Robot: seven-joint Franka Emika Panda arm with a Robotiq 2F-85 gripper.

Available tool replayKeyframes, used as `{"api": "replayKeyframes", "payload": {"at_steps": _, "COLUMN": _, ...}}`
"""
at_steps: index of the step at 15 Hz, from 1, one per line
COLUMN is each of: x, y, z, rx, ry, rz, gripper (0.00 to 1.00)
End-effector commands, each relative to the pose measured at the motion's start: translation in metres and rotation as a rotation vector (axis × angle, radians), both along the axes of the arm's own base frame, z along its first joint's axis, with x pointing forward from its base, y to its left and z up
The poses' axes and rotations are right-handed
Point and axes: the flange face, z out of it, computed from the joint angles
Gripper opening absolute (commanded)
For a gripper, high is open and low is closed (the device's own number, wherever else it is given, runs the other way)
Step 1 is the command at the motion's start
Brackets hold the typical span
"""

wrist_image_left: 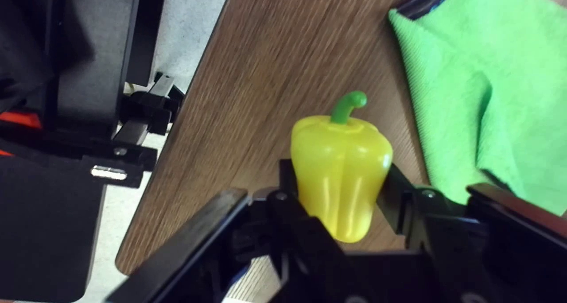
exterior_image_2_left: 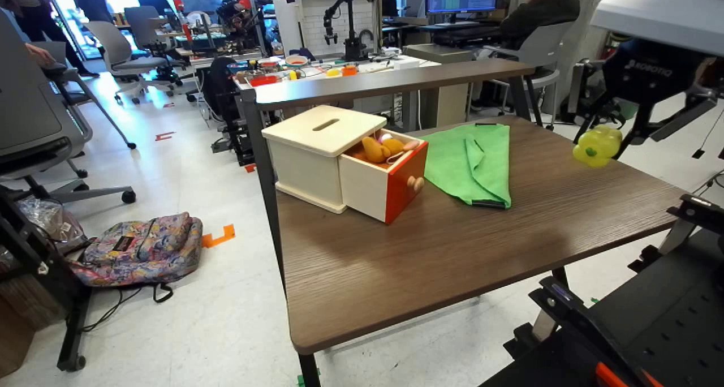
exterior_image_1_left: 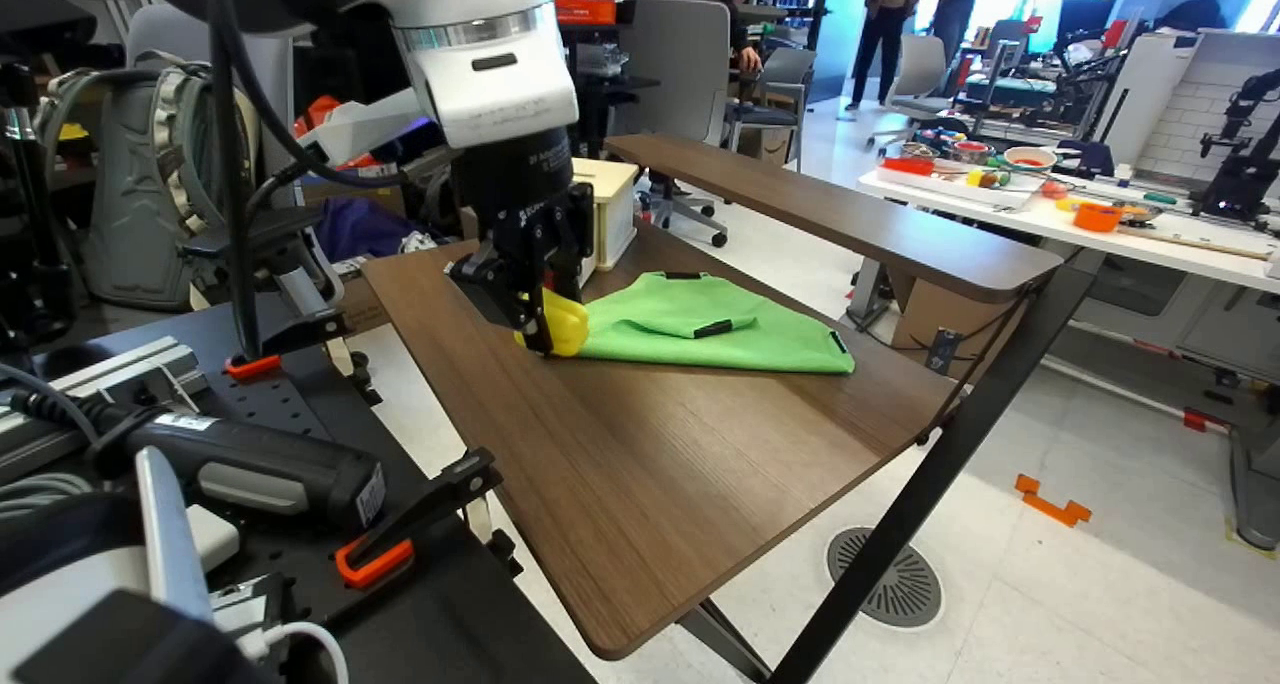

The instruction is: Move the yellow pepper to the left

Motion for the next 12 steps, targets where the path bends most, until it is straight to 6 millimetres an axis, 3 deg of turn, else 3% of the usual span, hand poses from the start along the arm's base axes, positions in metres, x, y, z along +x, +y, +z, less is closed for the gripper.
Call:
{"api": "replayKeyframes", "payload": {"at_steps": 1, "x": 0.008, "y": 0.039, "z": 0.009, "rx": 0.002, "ry": 0.003, "rz": 0.075, "gripper": 0.22}}
{"api": "replayKeyframes", "payload": {"at_steps": 7, "x": 0.029, "y": 0.104, "z": 0.005, "rx": -0.012, "ry": 0.026, "rz": 0.205, "gripper": 0.22}}
{"api": "replayKeyframes", "payload": {"at_steps": 12, "x": 0.050, "y": 0.143, "z": -0.015, "rx": -0.032, "ry": 0.091, "rz": 0.275, "gripper": 0.22}}
